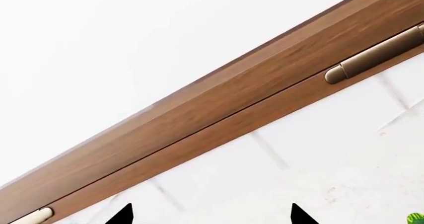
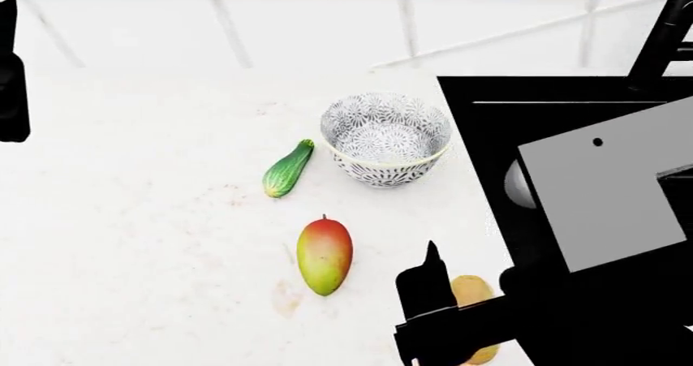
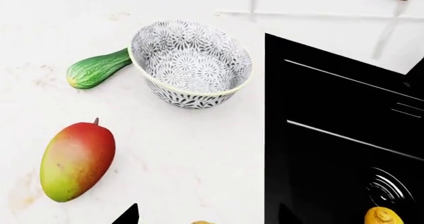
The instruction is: There is a mixed pile of frozen fruits and vegetables on the counter. Locate all the frozen vegetables and place the items in a bowl on the counter. Take all the frozen fruits and defrost them in a running sink.
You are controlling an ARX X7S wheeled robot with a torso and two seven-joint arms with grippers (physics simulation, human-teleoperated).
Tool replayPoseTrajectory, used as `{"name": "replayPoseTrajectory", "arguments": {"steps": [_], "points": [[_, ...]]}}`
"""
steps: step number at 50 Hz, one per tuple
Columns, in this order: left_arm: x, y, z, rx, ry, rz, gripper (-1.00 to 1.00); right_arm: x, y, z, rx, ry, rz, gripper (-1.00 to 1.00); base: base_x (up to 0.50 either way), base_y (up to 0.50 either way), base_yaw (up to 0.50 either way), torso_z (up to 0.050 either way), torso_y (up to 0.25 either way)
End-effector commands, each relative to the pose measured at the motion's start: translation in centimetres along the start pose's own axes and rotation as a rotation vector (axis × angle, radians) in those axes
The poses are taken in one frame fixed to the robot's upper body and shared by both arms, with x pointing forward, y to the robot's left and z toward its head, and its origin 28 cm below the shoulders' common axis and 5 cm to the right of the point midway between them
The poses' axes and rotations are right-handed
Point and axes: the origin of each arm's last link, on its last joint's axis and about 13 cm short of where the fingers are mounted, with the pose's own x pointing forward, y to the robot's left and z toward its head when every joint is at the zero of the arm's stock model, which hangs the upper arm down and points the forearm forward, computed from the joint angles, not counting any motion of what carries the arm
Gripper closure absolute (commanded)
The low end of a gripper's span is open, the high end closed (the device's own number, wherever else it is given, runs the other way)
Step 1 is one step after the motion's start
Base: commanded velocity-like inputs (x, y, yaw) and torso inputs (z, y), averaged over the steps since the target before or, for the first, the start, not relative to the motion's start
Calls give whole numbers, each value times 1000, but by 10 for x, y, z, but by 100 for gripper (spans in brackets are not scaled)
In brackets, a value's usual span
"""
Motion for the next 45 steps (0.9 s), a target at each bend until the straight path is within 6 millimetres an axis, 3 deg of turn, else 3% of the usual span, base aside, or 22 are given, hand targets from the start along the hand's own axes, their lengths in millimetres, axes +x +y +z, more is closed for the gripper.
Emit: {"name": "replayPoseTrajectory", "arguments": {"steps": [1,45], "points": [[-1,1,0,-1,1,3,-100,9,3,-8,6,36,22,-100,0,0,0,0,0],[0,-1,0,5,3,-1,-100,32,0,-47,34,187,46,-100,0,0,0,0,0]]}}
